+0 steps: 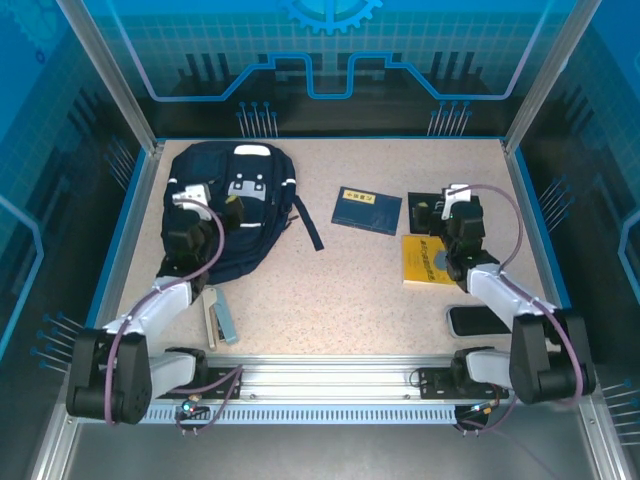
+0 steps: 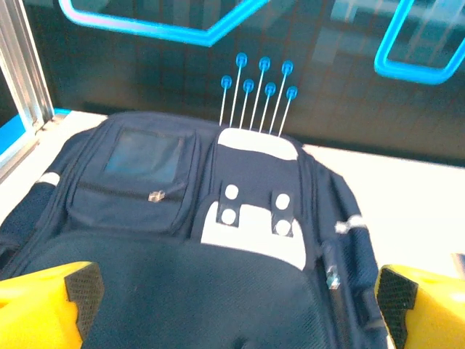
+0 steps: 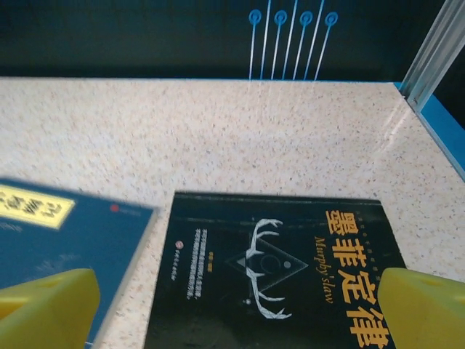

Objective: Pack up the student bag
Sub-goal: Move the student bag to the center of the table.

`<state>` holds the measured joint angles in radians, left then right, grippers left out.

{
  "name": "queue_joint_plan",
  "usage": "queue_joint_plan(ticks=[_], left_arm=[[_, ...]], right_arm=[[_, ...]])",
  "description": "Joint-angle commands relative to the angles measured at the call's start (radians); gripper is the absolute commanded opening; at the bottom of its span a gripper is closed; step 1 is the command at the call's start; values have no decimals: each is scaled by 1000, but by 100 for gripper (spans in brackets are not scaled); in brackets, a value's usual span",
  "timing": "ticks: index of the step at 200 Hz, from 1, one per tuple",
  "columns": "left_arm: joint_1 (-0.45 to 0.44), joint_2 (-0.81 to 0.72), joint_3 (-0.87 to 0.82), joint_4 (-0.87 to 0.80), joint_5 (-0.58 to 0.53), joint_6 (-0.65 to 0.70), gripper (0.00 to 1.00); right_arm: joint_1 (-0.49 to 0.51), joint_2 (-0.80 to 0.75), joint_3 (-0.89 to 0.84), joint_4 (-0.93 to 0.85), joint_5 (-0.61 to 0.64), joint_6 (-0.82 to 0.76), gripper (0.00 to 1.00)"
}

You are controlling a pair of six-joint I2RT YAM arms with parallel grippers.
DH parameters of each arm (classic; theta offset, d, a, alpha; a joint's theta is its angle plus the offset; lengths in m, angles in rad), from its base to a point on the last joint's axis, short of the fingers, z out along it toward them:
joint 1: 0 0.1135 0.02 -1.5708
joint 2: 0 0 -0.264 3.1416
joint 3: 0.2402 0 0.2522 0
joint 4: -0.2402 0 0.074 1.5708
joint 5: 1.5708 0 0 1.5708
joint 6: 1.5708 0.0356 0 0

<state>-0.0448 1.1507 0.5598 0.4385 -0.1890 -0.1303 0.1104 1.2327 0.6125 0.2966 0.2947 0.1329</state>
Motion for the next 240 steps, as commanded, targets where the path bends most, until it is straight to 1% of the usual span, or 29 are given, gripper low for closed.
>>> queue_joint_plan(ticks=[1,16,36,56,69,80,88,104,120,149,171,206,240], left_arm=[[5,-7,198,-406,9,-169,99],[5,44,303,-542,48,-241,99],[5,139,408,-647,162,-299,99],[4,262,495,-713,243,-376,99],[1,354,554,-742,295,-407,99],[-7,437,615,-783,286,-433,99],[-15,497,662,-803,273,-438,96],[-32,610,770,-851,247,-441,95],[-54,718,883,-893,199,-439,93],[-87,900,1080,-948,176,-436,88],[-120,1017,1206,-1004,157,-434,88],[-172,1133,1304,-1039,182,-433,87],[-239,1207,1355,-1037,284,-413,87]], right_arm=[[3,-68,104,-314,-83,166,100],[5,-64,163,-417,-170,230,100],[14,-19,251,-542,-245,306,100],[31,47,345,-635,-313,345,100],[50,86,382,-664,-340,364,99],[68,115,405,-677,-356,378,99],[80,135,421,-682,-366,390,99],[103,174,443,-689,-376,410,98],[125,210,461,-690,-394,430,97],[173,266,481,-699,-396,448,96],[200,297,484,-699,-391,463,96],[209,318,481,-705,-375,483,96],[190,317,480,-753,-296,516,96]])
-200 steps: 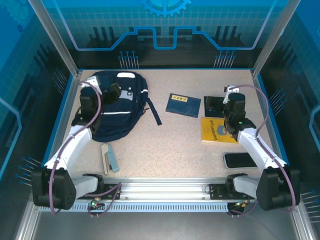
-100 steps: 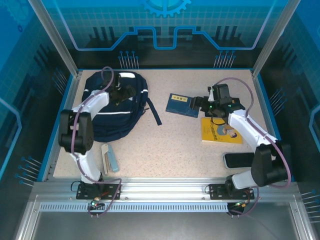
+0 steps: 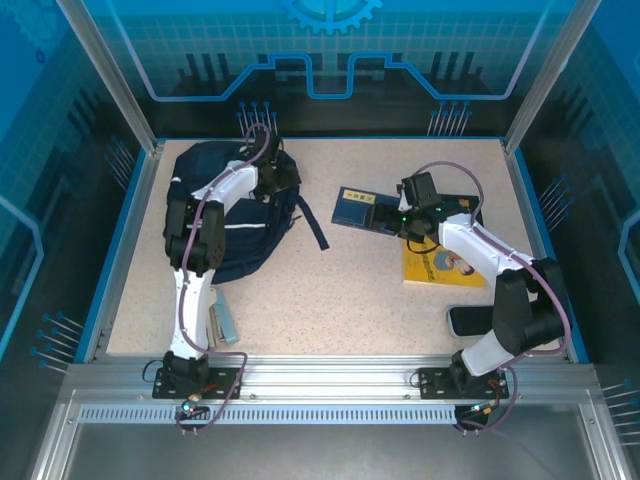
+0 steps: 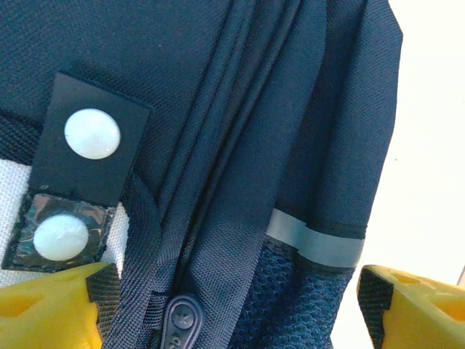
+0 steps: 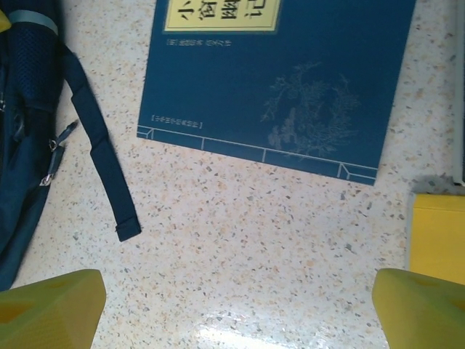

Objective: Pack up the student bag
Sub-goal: Move the student bag to the center of the table, then move the student bag to the top-center of the table.

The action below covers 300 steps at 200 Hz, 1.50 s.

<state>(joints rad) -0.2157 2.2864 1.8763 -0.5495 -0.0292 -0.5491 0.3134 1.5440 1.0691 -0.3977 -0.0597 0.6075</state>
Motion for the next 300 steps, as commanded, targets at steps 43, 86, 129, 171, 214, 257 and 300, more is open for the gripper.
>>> queue_joint_plan(ticks=[43,86,129,171,214,257,300], left_arm=[[-191,125,75,-31,220,45,84],[-310,141,78,6,300,85,82],[-373,146,131,-17,357,107,82],[-321,4,155,-79,328,102,84],[-280,-219,-71,-81,238,199,84],[-281,-395,-285,-111,144,329,80],[-310,-479,-412,-118,130,415,70]], right_arm=[[-86,-8,-14,-79,65,96,95],[-133,-37,-44,-104,86,100,95],[-154,-54,-66,-104,76,94,95],[-138,-49,-61,-83,-27,46,91],[-63,44,-10,-34,-215,46,85],[-25,204,97,-26,-239,117,76],[-20,344,192,-12,-269,136,59]])
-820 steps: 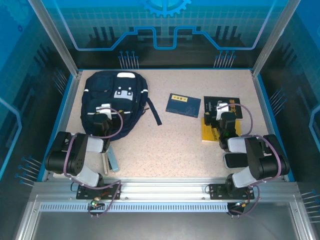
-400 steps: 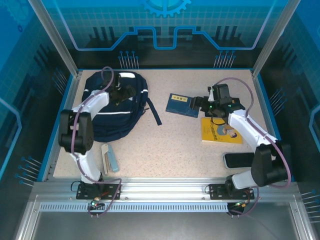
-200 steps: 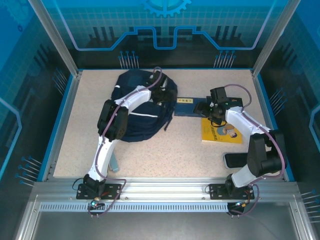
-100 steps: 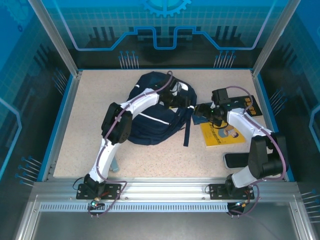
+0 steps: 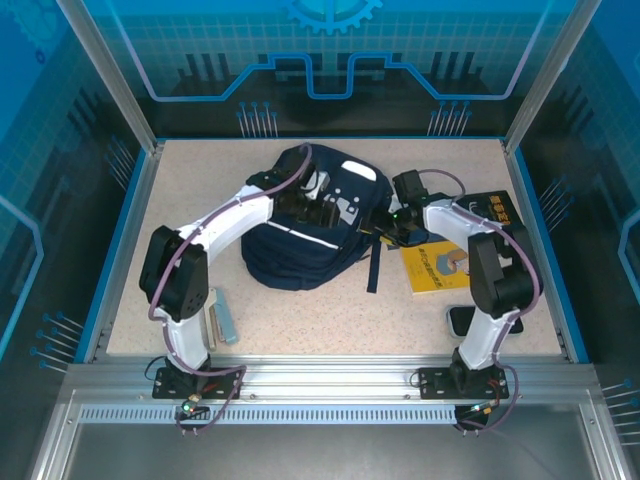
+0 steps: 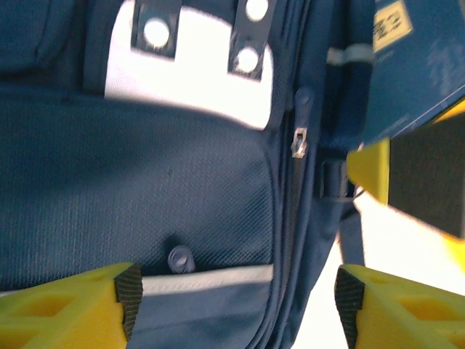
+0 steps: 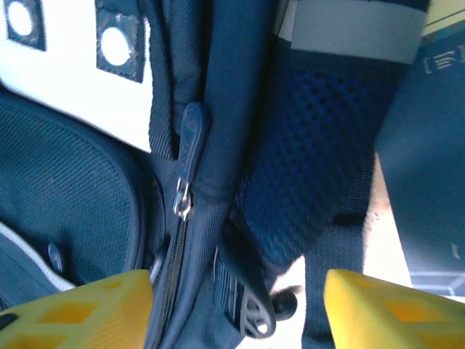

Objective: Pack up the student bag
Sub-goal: Move the student bag to the top-center of the table.

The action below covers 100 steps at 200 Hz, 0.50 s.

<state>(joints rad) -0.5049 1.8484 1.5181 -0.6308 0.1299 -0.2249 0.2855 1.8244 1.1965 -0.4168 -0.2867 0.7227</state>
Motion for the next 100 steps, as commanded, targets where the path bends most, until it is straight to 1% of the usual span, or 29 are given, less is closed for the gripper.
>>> queue_joint_plan(ticks=[1,25,39,56,76,92,100], left_arm=[[-22,-42,-55,-37,-30,92,70],[-49,-36,-75,-46,-58,115,66],[-68,-28,-73,-53,-97,120,62],[-92,-19,-71,-56,-131,141,61],[-130,3,-53,-72,-193,163,60],[-159,26,-35,-90,-238,180,60],[-168,41,-25,-97,-262,183,58]], right_arm=[[8,68,66,8,-42,20,59],[10,144,136,28,-87,2,43],[10,179,170,68,-120,-8,41],[9,204,209,98,-139,-20,40],[4,208,247,75,-142,-32,44],[-8,168,232,58,-131,-40,55],[-17,137,212,48,-123,-46,59]])
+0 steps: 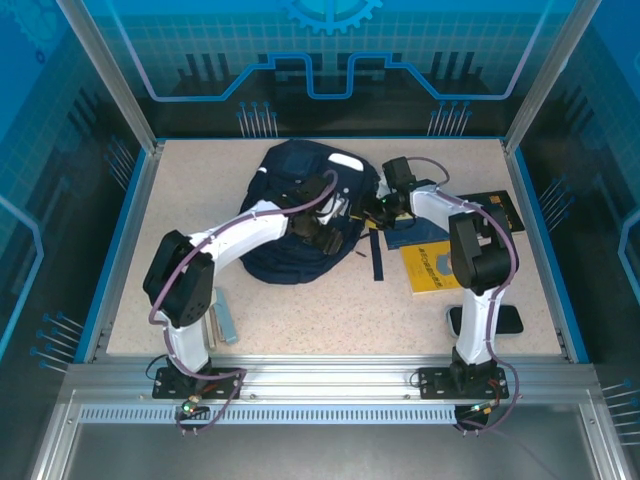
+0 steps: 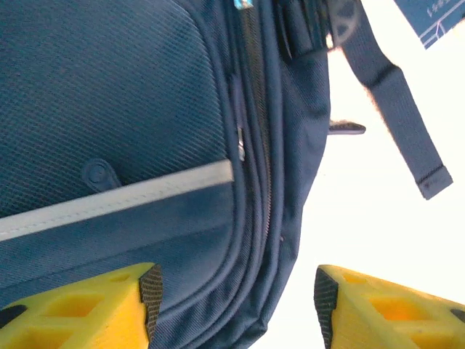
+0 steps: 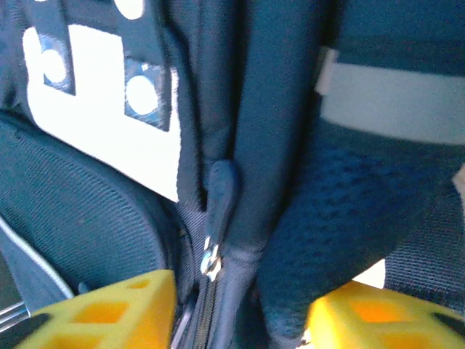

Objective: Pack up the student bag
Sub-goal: Move the student bag to the top-center of the table.

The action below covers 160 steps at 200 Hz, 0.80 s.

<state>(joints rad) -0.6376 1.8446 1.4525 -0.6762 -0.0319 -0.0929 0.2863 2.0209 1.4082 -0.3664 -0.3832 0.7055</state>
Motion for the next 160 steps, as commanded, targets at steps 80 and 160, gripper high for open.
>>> queue_joint_plan(ticks=[80,160], left_arm=[[-56,205,178,-113,-223,29,40],[-71,283,232,-174,-276,20,46]], right_arm=[[-123,-370,-301,-7,18,-23,66],[-123,-409,-362,-9,38,7,62]])
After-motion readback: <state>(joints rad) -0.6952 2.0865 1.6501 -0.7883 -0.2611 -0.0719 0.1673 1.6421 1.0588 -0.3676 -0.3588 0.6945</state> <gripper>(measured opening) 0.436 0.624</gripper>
